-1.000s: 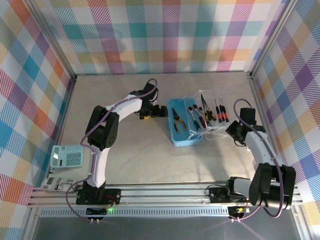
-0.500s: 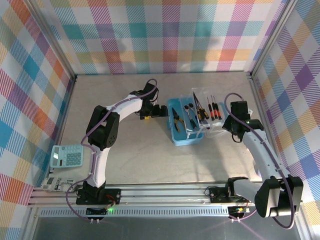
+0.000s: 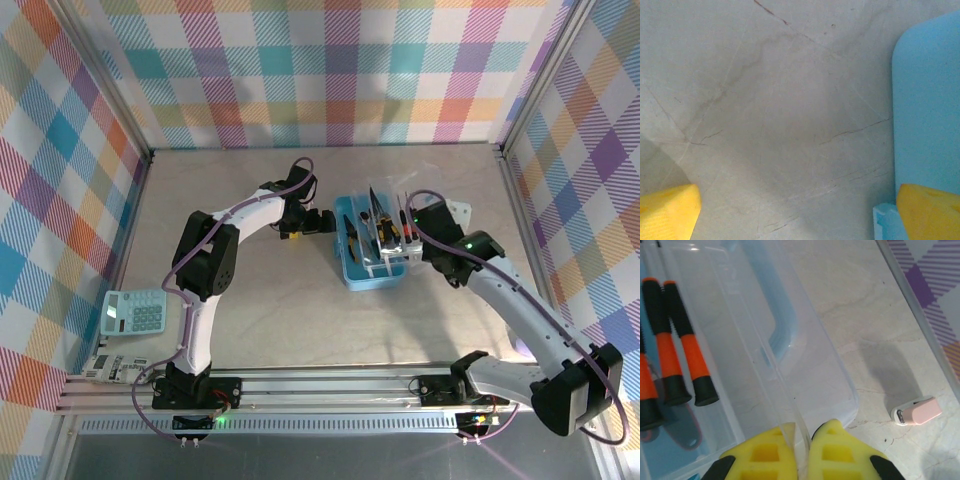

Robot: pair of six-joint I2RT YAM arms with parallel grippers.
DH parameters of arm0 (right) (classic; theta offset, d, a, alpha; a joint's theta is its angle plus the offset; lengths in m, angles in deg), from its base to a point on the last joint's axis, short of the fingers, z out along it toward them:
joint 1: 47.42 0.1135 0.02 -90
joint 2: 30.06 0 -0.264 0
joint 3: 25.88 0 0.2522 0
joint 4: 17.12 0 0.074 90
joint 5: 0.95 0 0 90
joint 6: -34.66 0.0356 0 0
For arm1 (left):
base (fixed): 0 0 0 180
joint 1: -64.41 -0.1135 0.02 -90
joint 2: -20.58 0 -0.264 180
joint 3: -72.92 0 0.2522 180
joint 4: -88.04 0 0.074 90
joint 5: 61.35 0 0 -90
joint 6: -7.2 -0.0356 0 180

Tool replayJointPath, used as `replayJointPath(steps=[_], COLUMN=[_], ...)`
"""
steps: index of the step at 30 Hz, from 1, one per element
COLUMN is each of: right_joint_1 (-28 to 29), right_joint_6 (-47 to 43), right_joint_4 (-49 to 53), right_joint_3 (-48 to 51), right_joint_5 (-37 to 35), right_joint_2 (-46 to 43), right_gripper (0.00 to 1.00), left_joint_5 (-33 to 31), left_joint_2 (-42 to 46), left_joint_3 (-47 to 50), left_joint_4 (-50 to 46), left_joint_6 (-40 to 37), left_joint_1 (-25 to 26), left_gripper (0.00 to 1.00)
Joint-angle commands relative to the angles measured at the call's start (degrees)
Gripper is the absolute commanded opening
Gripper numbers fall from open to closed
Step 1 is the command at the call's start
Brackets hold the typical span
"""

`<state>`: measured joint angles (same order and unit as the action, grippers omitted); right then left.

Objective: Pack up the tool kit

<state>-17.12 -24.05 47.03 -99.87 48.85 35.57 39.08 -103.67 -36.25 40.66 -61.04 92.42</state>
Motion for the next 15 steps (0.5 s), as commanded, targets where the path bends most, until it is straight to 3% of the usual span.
replayJointPath(steps=[1, 15], right_joint_1=[7.56, 24.61], right_joint_6=[3.32, 10.60], right_joint_4=[-5.58, -4.97], right_joint_3=[-3.14, -7.53], right_joint_5=[8.65, 4.21], right_joint_2=[2.32, 9.19], right_gripper=[0.00, 0.00], left_joint_5=[4.49, 4.86], left_joint_2=[-0.69, 1.72], left_joint_3=[-1.02, 0.48], left_joint_4=[4.89, 5.63], left_joint_6=[0.21, 0.28], left_joint_1=[3.45, 3.85], left_gripper=[1.00, 1.00])
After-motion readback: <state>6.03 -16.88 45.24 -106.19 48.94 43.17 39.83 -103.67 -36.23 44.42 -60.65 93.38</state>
